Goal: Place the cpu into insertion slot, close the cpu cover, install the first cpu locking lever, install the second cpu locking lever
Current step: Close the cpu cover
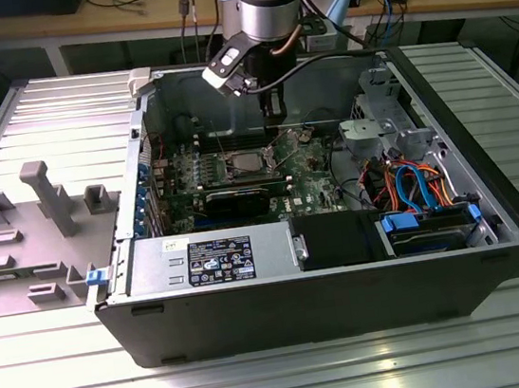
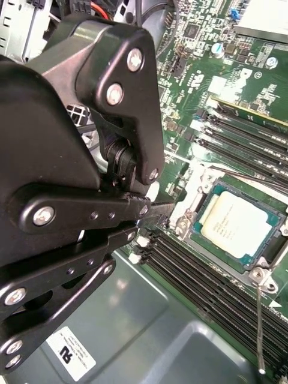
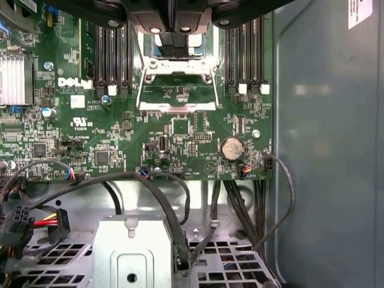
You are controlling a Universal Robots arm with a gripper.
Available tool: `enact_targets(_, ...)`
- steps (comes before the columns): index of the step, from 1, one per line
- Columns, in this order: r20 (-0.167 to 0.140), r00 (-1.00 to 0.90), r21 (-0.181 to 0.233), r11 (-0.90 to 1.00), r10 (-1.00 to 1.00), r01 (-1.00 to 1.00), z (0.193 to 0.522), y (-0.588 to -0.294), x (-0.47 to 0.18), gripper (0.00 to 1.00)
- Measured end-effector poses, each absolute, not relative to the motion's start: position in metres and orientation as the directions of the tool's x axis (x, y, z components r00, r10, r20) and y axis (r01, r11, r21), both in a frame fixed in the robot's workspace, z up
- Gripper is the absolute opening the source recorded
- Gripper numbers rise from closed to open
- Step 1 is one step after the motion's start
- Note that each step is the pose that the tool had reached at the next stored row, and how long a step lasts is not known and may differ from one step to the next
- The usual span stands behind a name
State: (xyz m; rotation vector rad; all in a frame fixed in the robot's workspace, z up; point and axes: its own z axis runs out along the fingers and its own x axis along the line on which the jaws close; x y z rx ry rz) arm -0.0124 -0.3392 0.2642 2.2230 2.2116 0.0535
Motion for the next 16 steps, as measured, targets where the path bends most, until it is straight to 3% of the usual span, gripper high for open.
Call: enact_targets(16, 0.02, 0.005, 0.028, -0.005, 1.0, 1.0, 0.264, -0.339, 0.0, 0.11)
